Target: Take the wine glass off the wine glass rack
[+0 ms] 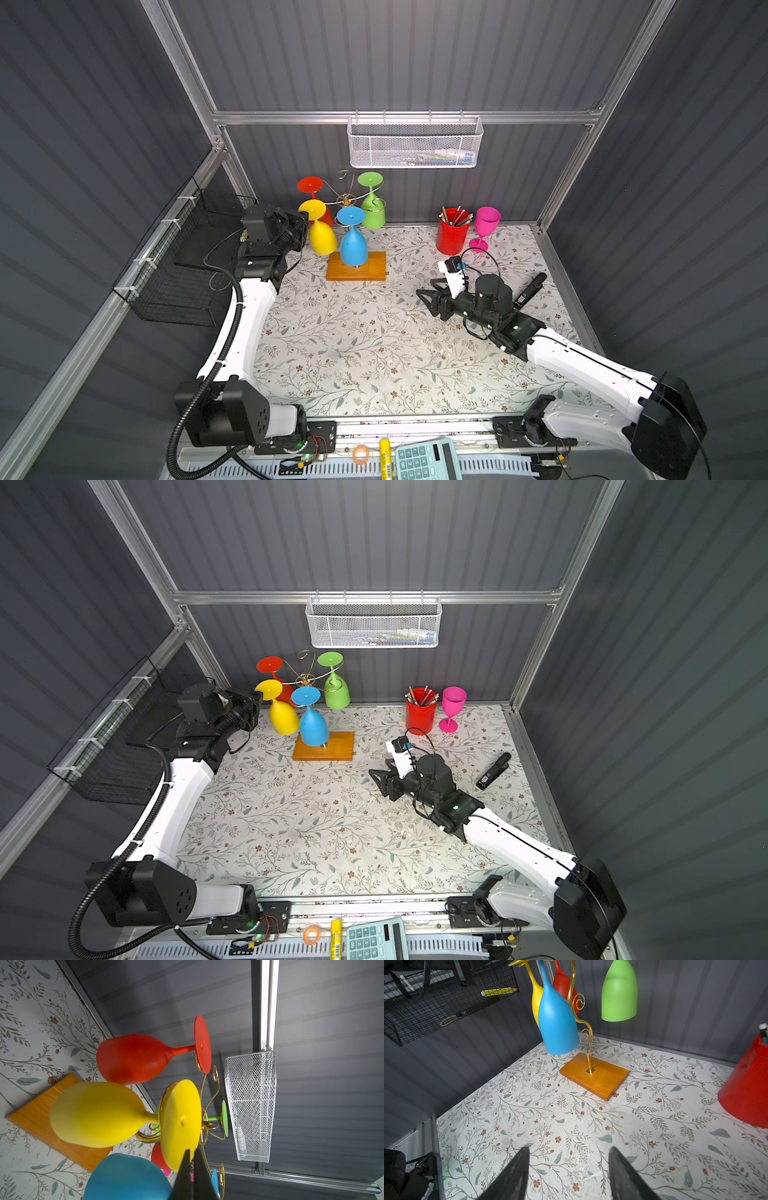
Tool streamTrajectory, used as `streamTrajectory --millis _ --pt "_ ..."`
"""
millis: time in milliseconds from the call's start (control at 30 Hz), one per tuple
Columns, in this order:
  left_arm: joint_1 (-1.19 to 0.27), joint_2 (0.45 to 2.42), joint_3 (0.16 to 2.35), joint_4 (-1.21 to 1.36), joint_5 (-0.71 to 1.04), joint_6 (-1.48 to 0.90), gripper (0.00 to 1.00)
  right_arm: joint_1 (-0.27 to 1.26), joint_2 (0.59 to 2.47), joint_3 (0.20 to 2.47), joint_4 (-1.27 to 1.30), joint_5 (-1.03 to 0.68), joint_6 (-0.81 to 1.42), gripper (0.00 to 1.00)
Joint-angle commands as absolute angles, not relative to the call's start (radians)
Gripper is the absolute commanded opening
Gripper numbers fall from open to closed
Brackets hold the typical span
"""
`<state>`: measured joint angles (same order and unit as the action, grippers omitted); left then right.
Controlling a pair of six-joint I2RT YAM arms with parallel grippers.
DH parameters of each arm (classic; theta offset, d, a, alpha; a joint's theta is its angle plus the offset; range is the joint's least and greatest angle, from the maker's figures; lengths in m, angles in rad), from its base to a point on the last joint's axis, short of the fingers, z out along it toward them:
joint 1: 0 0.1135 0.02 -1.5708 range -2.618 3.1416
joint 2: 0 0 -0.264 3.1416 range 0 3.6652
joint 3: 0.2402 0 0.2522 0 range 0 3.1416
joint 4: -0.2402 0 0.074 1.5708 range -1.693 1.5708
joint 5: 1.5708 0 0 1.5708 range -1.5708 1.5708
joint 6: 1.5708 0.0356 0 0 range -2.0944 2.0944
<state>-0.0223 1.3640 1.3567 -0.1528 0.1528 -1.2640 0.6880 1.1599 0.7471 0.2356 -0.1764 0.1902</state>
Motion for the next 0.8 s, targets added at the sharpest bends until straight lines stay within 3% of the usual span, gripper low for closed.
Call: streamTrajectory --millis 0,167,333,567,767 --pt "-0.014 1.359 1.389 -0.17 0.152 -1.232 0.22 0.692 1.168 0.748 0.249 -0.181 0.184 0.62" --pt "-0.014 1.338 1.394 -0.217 0.152 -1.2 0.4 0.692 1.176 0.748 0.251 -0.184 0.186 0.62" --pt "-0.011 1.333 1.4 -0.244 0.155 -1.18 0.5 0.692 1.187 0.752 0.252 -0.187 0.186 0.62" --pt "-0.008 1.37 1.405 -0.229 0.173 -1.181 0.52 0.693 1.188 0.75 0.25 -0.183 0.182 0.62" --pt "-0.008 1.407 1.405 -0.178 0.193 -1.204 0.46 0.693 1.191 0.751 0.249 -0.177 0.178 0.62"
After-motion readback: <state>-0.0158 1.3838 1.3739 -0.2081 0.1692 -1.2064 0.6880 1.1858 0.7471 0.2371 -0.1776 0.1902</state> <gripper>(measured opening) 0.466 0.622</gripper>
